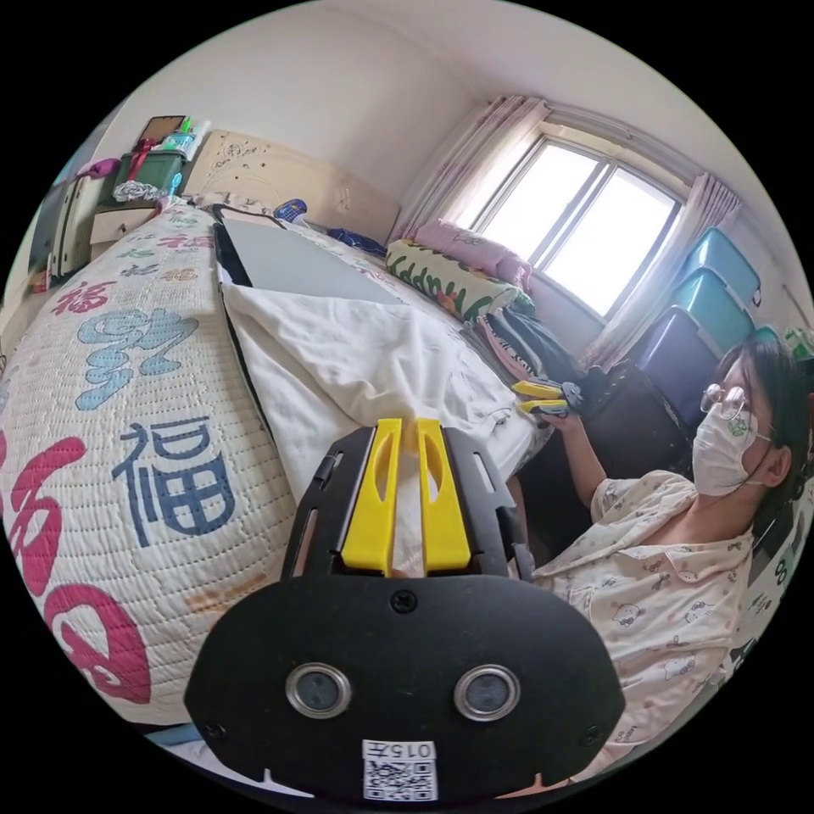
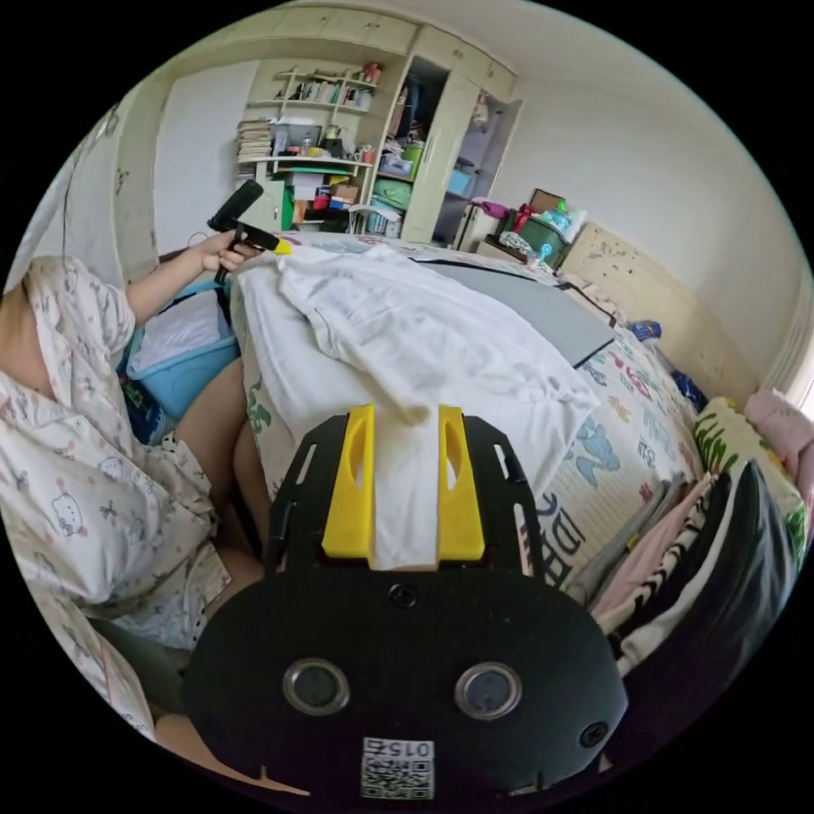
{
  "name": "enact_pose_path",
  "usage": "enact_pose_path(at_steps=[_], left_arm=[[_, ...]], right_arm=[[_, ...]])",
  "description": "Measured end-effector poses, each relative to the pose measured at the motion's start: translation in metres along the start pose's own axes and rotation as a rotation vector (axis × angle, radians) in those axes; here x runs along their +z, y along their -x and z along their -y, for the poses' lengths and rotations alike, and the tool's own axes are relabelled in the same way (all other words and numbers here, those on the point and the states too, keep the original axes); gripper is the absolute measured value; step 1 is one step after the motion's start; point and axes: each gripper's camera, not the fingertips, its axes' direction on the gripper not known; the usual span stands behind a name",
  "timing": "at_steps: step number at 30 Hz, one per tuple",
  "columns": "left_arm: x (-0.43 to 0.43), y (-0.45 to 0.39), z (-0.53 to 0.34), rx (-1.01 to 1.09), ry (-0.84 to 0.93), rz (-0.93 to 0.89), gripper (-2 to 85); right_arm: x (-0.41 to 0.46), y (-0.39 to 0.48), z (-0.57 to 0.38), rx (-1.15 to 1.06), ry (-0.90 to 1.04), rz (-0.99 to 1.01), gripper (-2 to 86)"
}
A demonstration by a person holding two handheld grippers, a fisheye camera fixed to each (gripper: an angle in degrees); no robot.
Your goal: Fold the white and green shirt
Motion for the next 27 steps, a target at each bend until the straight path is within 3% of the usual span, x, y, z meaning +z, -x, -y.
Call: enact_pose_path(at_steps=[3, 8, 12, 15, 17, 19, 21, 23, 27], left_arm=[[-0.002, -0.006, 0.009, -0.011, 0.001, 0.010, 0.2], [-0.032, -0.021, 0.021, -0.017, -0.106, -0.021, -0.2], [-0.031, -0.035, 0.022, 0.003, -0.088, -0.014, -0.3], [-0.010, -0.033, 0.018, 0.010, 0.028, 0.014, 0.0], [-0.012, -0.029, 0.020, 0.011, 0.008, -0.020, 0.5], [-0.024, -0.024, 0.029, 0.001, -0.031, -0.041, 1.2], [-0.041, -0.019, 0.041, -0.017, -0.103, -0.017, 2.3], [-0.055, -0.009, 0.068, -0.069, -0.165, 0.085, 5.1], [-0.047, 0.019, 0.126, -0.139, -0.179, 0.169, 9.6]], right_arm=[[0.018, -0.012, 0.012, 0.008, 0.078, -0.059, 5.3], [-0.029, -0.056, 0.011, 0.109, -0.022, 0.026, 0.8], [-0.067, -0.072, -0.003, 0.134, -0.100, 0.065, 0.2], [-0.050, -0.075, -0.011, 0.088, 0.016, 0.063, 0.7], [-0.031, -0.083, -0.013, 0.024, 0.117, 0.047, 2.4], [-0.038, -0.106, -0.010, 0.037, 0.079, 0.088, 4.2], [-0.053, -0.143, -0.006, 0.098, -0.012, 0.123, 5.4], [-0.058, -0.211, -0.001, 0.296, -0.100, 0.117, 5.5], [-0.022, -0.321, 0.013, 0.586, -0.056, 0.091, 9.1]])
